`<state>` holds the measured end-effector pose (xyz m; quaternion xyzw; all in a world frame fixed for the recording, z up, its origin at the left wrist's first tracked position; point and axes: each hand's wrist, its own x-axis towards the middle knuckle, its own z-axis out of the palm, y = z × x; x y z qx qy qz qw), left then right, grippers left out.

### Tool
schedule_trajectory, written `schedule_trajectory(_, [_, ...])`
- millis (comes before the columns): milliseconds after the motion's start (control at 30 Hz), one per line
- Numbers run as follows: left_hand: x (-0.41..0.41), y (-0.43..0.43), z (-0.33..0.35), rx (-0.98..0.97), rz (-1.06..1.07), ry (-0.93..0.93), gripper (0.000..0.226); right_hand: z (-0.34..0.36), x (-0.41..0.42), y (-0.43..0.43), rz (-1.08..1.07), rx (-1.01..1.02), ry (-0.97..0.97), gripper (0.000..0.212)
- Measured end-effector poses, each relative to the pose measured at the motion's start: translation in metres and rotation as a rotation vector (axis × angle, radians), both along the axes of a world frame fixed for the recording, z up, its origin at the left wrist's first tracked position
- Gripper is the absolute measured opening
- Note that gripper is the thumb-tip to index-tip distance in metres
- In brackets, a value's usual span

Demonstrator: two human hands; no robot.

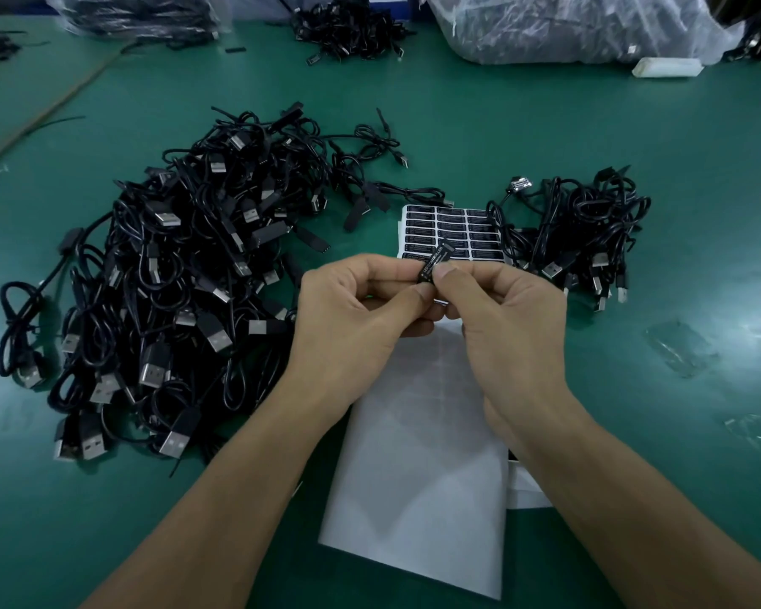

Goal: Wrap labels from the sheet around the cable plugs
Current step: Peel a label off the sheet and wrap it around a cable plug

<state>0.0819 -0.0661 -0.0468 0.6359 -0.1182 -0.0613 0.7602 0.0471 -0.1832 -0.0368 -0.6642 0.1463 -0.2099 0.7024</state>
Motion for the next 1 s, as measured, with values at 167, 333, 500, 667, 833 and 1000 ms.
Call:
schedule_trajectory(167, [-0.0002, -0.0006, -0.0003, -0.004, 0.001, 0.003, 0.013, -0.0005, 0.0005, 0.0006, -0.013, 0.015, 0.001, 0.016])
schedule_trajectory(333, [-0.0004, -0.0008, -0.0003, -0.004, 0.001, 0.002, 0.013, 0.0004, 0.0, 0.0014, -0.02, 0.012, 0.003, 0.018])
schedule_trajectory(500, [-0.0006, -0.0009, -0.0004, -0.002, 0.001, 0.001, 0.013, -0.0007, 0.0014, 0.0018, -0.041, -0.005, 0.018, 0.016])
schedule_trajectory(667, [-0.0009, -0.0011, -0.0006, 0.004, -0.002, -0.014, 0.014, -0.0022, 0.0018, 0.001, -0.052, -0.006, 0.022, 0.015])
schedule_trajectory(833, [-0.0008, -0.0015, -0.0013, 0.014, -0.002, -0.025, 0.015, -0.0026, 0.0011, 0.0002, -0.042, 0.007, 0.011, 0.013])
schedule_trajectory(1000, [-0.0015, -0.0009, -0.0009, 0.007, -0.009, -0.063, 0.015, -0.0018, 0.0013, -0.0001, -0.026, 0.031, -0.007, 0.009])
